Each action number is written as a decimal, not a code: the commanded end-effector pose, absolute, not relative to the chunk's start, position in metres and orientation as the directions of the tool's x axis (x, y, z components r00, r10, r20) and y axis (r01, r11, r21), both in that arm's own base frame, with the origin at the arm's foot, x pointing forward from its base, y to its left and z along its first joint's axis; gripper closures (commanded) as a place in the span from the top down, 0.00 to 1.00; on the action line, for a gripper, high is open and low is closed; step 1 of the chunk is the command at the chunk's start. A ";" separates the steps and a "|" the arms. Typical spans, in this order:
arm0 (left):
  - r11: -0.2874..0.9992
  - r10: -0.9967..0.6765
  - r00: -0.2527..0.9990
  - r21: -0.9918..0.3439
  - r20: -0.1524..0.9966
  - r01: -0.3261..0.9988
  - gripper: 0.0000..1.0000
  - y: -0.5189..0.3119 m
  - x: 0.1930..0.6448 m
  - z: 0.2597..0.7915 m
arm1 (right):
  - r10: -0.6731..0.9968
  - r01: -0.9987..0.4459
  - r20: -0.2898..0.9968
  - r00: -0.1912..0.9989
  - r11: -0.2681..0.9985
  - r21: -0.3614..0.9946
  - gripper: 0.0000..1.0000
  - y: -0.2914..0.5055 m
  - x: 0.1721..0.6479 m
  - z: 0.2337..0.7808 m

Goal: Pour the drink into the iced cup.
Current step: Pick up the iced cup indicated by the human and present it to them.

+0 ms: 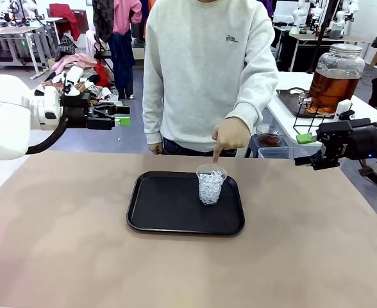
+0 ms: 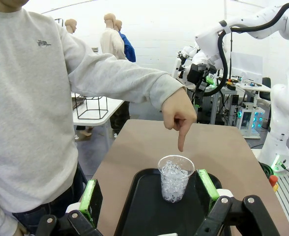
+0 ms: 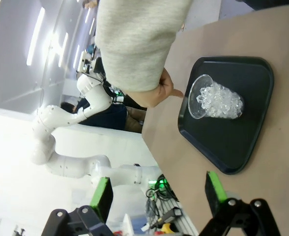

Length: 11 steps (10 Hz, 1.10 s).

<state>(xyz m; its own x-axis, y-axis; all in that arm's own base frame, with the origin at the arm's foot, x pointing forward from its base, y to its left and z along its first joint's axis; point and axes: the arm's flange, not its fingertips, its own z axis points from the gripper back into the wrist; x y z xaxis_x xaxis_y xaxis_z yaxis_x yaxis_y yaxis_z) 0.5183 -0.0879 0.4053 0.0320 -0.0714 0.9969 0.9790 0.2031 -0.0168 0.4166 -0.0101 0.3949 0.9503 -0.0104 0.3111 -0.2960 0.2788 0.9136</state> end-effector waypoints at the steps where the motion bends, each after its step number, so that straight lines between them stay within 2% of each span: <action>1: 0.215 -0.063 0.030 -0.016 0.998 0.977 1.00 -0.089 0.519 0.406 | 0.046 -0.464 0.474 0.880 0.302 0.833 1.00 -0.010 0.420 0.399; 5: 0.215 -0.063 0.030 -0.016 0.998 0.977 1.00 -0.089 0.519 0.406 | 0.179 -0.675 0.653 0.736 0.269 0.687 1.00 -0.001 0.432 0.408; 8: 0.215 -0.063 0.030 -0.016 0.998 0.977 1.00 -0.089 0.519 0.406 | 0.234 -0.788 0.760 0.606 0.308 0.533 1.00 0.005 0.446 0.412; 10: 0.215 -0.063 0.030 -0.016 0.998 0.977 1.00 -0.089 0.519 0.406 | 0.258 -0.825 0.792 0.553 0.304 0.476 1.00 0.012 0.451 0.414; 11: 0.215 -0.063 0.030 -0.016 0.998 0.977 1.00 -0.089 0.519 0.406 | 0.248 -0.817 0.788 0.563 0.309 0.487 1.00 0.013 0.451 0.416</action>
<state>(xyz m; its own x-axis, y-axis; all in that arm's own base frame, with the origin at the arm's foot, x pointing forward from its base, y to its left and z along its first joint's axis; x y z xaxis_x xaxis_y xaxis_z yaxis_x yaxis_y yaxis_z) 0.5184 -0.0879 0.4053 0.0320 -0.0714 0.9969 0.9790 0.2031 -0.0169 0.4453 0.0075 0.4180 0.5799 0.2591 0.7724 -0.8078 0.3062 0.5038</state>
